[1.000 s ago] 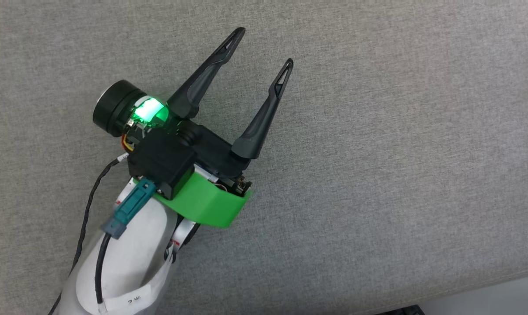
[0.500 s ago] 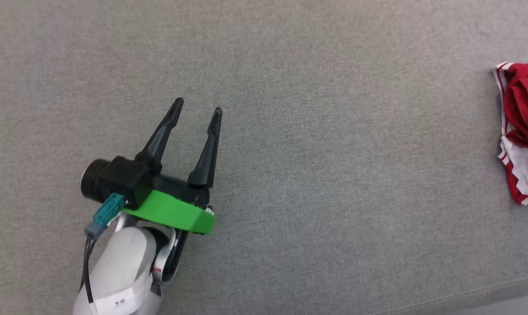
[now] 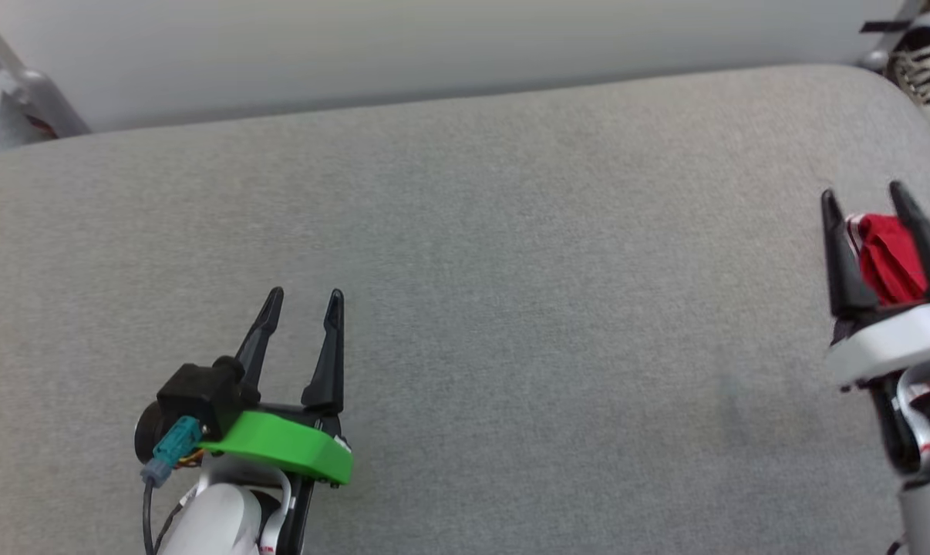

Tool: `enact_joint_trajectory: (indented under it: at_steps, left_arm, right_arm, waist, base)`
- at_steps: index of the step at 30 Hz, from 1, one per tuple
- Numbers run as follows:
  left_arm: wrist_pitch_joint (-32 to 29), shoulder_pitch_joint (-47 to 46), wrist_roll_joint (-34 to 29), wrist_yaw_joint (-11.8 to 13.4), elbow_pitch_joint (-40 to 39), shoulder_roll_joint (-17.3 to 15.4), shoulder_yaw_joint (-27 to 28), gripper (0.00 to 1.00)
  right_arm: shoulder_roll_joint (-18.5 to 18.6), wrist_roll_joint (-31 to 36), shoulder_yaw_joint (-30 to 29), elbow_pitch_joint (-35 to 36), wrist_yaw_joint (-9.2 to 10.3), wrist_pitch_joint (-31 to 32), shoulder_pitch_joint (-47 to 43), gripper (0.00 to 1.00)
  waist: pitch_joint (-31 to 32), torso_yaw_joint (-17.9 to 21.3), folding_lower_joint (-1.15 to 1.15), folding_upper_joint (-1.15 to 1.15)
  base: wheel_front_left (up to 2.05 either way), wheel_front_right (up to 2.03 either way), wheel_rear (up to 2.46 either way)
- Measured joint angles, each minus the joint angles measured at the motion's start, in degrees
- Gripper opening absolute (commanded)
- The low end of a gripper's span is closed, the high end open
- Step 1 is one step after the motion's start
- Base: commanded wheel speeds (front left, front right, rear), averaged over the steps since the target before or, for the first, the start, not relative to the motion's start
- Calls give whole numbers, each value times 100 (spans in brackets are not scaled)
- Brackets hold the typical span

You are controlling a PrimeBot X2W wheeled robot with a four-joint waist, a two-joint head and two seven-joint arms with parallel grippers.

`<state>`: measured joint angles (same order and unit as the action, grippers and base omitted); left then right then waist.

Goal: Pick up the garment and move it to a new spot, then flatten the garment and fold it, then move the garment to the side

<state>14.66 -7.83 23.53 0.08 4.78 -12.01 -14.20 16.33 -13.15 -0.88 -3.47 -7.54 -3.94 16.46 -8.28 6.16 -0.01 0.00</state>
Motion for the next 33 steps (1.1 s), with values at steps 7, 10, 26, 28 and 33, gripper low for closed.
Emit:
enact_joint_trajectory:
  at_steps: [7, 10, 26, 28, 33]
  left_arm:
    - [0, 297, -110, -171, 64, 129, 131, 100]
    - [1, 410, -189, -281, 29, 248, 224, 100]
    - [1, 712, -1000, -511, -26, 677, 812, 100]
    - [0, 715, -1003, -546, -9, 708, 856, 100]
    - [1, 716, -1036, -614, 11, 771, 920, 100]
  right_arm:
    - [-668, 220, 64, 271, 0, -494, -808, 100]
    - [-791, 411, 176, 205, 0, -644, -1102, 100]
    - [-1227, 590, 254, -7, 0, -1000, -1421, 100]
    - [-1227, 590, 248, -31, 0, -1003, -1421, 100]
    - [-1225, 616, 275, -79, 0, -1017, -1420, 100]
  waist:
    - [353, -358, 0, 0]
    - [456, -475, 0, 0]
    - [671, -593, 0, 0]
    - [675, -603, 0, 0]
    - [690, -617, 0, 0]
  base:
    - [0, 0, 0]
    - [0, 0, 0]
    - [0, 0, 0]
    - [0, 0, 0]
    - [0, 0, 0]
